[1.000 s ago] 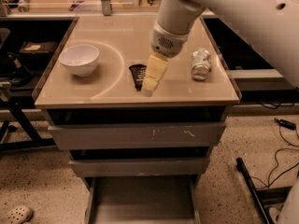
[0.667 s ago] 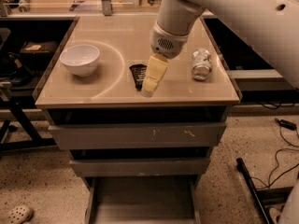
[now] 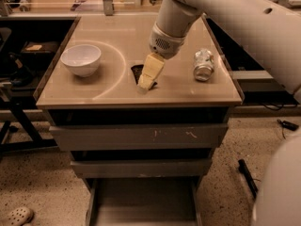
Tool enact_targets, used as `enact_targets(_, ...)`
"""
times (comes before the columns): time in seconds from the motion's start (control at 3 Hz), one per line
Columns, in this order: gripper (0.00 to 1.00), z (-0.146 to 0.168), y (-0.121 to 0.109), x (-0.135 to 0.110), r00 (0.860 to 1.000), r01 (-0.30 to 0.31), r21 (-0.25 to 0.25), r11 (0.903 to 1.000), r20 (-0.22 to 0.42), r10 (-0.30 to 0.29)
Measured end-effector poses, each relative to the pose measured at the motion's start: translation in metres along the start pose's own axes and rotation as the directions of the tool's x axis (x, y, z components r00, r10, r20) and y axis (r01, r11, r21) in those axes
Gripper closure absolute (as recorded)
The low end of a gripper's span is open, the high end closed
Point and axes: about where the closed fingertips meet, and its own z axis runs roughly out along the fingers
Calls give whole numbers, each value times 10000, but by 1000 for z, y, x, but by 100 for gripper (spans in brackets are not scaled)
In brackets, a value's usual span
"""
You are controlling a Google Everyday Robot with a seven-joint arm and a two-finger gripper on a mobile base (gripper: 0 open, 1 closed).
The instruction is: Place rxbar chocolate into bottom drawer
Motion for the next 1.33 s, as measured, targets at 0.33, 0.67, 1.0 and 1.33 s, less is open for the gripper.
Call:
enact_targets(0.33, 0, 16, -12, -18, 9985, -545, -125, 9984, -74, 544)
enact_targets(0.67, 0, 28, -9, -27, 9971, -759, -483, 9959, -100, 755)
enact_targets(1.0, 0, 30, -11, -27, 9969, -789, -507, 9956, -61, 787)
enact_targets(1.33, 0, 35, -21, -25, 9924, -1226, -332, 9919, 54, 1228)
